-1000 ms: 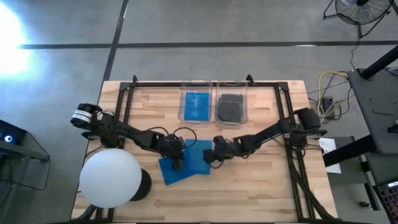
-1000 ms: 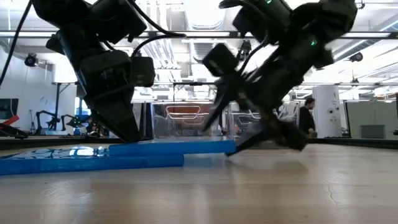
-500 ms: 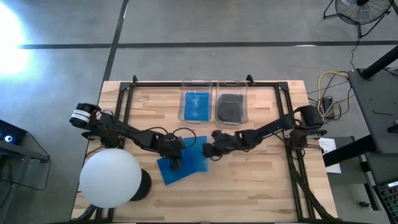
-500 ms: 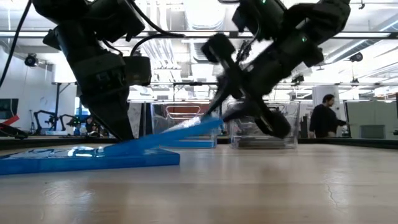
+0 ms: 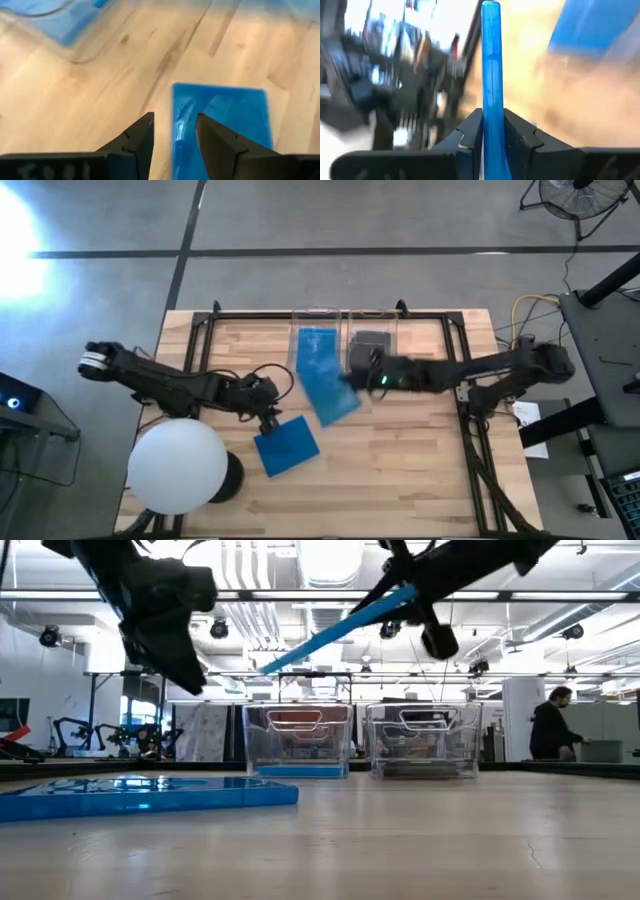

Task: Pick & place jewel cases by type
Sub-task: Put the left blue CD case into the left transparent bin, then put the blue CD case into the left transparent bin

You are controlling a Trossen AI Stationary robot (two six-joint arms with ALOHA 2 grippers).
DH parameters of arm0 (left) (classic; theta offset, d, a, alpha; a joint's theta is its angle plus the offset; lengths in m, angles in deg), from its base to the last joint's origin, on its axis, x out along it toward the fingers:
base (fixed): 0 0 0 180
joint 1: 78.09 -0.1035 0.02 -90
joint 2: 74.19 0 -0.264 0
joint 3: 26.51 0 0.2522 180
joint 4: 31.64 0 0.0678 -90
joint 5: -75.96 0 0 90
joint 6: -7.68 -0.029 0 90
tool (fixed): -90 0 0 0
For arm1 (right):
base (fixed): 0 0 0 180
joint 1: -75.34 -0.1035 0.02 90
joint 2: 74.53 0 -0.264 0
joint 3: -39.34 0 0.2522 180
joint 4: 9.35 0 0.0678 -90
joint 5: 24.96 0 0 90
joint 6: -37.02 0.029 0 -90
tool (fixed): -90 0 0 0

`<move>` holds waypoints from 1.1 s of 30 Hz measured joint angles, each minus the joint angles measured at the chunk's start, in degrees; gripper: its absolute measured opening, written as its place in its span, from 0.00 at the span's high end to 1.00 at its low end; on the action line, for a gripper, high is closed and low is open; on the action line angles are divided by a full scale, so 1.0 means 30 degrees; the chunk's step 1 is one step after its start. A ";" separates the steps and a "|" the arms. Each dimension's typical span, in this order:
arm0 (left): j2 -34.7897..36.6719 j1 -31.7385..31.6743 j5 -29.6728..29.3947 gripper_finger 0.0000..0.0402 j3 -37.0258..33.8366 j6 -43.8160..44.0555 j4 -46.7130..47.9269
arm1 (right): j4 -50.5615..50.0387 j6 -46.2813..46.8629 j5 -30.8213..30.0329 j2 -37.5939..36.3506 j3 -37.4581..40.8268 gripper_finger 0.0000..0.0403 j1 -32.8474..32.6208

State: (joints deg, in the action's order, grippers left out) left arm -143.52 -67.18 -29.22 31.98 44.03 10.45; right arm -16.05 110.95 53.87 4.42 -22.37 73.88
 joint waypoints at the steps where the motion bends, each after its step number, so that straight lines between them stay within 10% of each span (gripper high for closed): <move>1: 0.0278 -0.0025 -0.0050 0.69 -0.0007 0.0015 0.0357 | -0.0381 -0.0202 -0.0595 -0.0569 -0.0033 0.86 0.0691; 9: -0.0189 -0.0022 0.0734 0.69 -0.0039 0.0116 0.1496 | -0.0755 -0.1397 0.1739 0.0921 -0.1357 0.88 0.7058; 18: -0.1119 -0.0014 0.0908 0.69 -0.0365 0.0641 0.1592 | -0.1460 -0.4107 0.2730 0.7809 -0.7514 0.83 0.7606; 26: -0.0885 0.0268 0.1823 0.69 -0.1250 0.2361 0.1702 | -0.8499 -0.6577 -0.1062 0.9197 -1.2232 0.71 0.7374; 33: -0.0877 0.0430 0.1698 0.69 -0.1297 0.2076 0.1716 | -0.8519 -0.7016 -0.3030 0.8460 -1.2743 0.90 0.7382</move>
State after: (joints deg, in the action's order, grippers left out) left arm -146.15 -65.89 -24.13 28.10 50.25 15.60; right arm -41.61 89.91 44.78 29.80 -60.59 96.03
